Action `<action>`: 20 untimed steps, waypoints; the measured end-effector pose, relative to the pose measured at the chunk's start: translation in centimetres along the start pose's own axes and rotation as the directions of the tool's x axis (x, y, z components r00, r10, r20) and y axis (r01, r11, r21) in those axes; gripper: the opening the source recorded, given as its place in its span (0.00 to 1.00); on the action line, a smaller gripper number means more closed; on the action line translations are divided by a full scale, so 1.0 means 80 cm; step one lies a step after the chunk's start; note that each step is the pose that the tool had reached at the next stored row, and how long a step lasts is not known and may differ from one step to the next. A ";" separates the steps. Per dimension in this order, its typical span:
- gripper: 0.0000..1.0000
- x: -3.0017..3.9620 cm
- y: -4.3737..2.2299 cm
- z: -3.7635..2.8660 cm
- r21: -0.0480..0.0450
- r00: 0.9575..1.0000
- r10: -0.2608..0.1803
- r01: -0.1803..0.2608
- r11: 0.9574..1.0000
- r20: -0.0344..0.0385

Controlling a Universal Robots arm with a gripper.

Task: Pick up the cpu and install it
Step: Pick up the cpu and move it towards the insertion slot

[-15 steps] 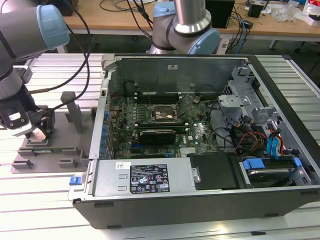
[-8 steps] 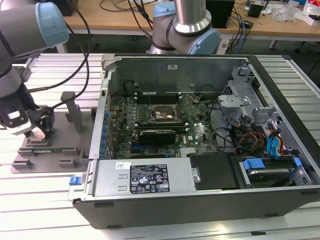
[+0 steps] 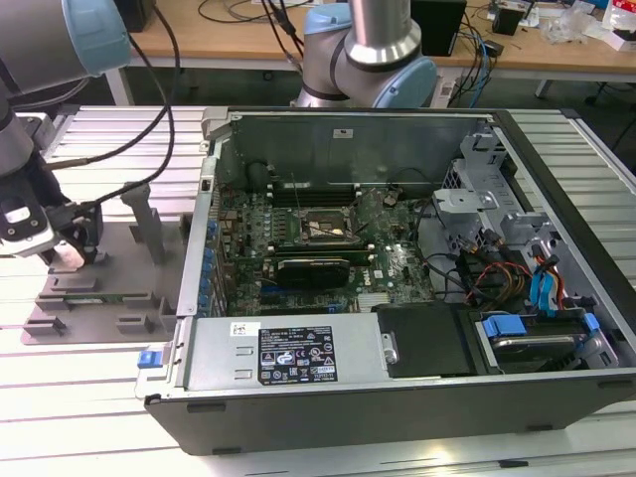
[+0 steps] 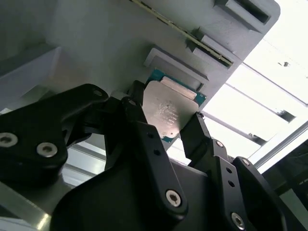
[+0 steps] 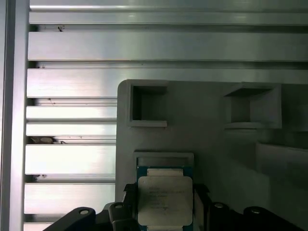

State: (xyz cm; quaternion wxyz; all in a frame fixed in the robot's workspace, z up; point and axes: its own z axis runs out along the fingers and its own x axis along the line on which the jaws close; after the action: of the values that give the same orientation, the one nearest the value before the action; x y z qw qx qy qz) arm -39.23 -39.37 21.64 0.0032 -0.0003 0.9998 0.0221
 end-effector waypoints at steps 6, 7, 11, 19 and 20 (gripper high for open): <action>0.55 -0.0001 0.0011 -0.0234 0.000 1.000 0.000 0.000 1.000 0.000; 0.55 -0.0002 0.0011 -0.0253 0.000 1.000 0.000 0.000 1.000 0.000; 0.55 -0.0002 0.0016 -0.0371 0.000 1.000 0.000 0.000 1.000 0.000; 0.55 -0.0004 0.0025 -0.0556 0.000 1.000 0.000 0.000 1.000 0.000; 0.55 -0.0004 0.0026 -0.0583 0.000 1.000 0.000 0.000 1.000 0.000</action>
State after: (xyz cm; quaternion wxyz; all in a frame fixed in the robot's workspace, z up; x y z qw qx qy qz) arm -39.23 -39.36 26.31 0.0031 -0.0003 0.9998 0.0221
